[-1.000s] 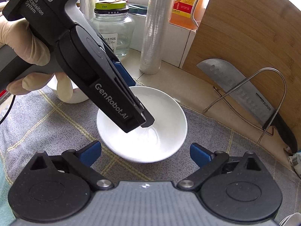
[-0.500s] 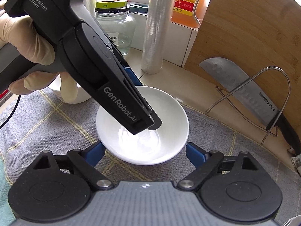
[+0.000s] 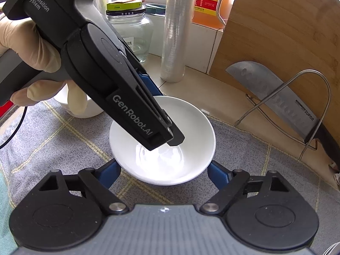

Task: Organize plates and bowls
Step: 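Lift the bowl with the left tool and carry it to the placed bowl, then lower the held bowl into the placed bowl and open the left tool, then pull both tools back and move them to the white bowl by the jar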

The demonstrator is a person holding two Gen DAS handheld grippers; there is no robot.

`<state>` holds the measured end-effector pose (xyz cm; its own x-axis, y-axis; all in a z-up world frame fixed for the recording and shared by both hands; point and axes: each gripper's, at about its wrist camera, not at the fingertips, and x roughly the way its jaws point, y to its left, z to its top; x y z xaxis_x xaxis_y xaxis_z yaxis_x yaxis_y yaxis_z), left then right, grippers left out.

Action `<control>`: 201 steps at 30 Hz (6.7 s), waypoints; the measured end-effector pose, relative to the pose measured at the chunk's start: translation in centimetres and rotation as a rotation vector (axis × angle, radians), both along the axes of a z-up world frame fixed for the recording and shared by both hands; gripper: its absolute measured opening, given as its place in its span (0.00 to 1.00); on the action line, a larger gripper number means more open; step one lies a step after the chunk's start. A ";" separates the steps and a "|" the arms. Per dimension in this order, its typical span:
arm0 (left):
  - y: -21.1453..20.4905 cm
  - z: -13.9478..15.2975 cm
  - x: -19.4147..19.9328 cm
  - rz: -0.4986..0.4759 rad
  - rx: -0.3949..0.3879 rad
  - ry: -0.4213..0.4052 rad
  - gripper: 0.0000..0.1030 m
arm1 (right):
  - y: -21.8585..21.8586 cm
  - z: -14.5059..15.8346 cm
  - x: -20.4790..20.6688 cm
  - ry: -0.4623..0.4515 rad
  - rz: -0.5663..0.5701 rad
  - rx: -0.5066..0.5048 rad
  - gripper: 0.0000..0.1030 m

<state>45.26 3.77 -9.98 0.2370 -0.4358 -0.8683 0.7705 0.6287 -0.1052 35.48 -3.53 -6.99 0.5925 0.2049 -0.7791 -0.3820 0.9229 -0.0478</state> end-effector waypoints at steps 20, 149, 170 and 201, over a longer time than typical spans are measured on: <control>-0.1 -0.1 0.4 -0.026 0.010 0.023 0.55 | 0.0 -0.1 0.2 0.011 -0.014 0.030 0.88; -13.3 2.4 -13.5 -0.433 0.034 -0.047 0.54 | -9.5 2.9 -14.8 0.034 -0.317 0.050 0.88; -9.8 5.7 -14.0 -0.286 -0.145 -0.176 0.83 | -9.7 3.6 -15.7 -0.021 -0.316 0.063 1.00; 11.1 2.4 -18.5 0.644 -0.178 -0.229 0.97 | -5.0 6.1 -14.2 -0.123 -0.117 0.061 1.00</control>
<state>26.71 14.89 -7.55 0.6636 -0.2781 -0.6945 0.2659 0.9554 -0.1285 21.26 -8.53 -0.94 0.7050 0.1736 -0.6876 -0.2663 0.9634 -0.0299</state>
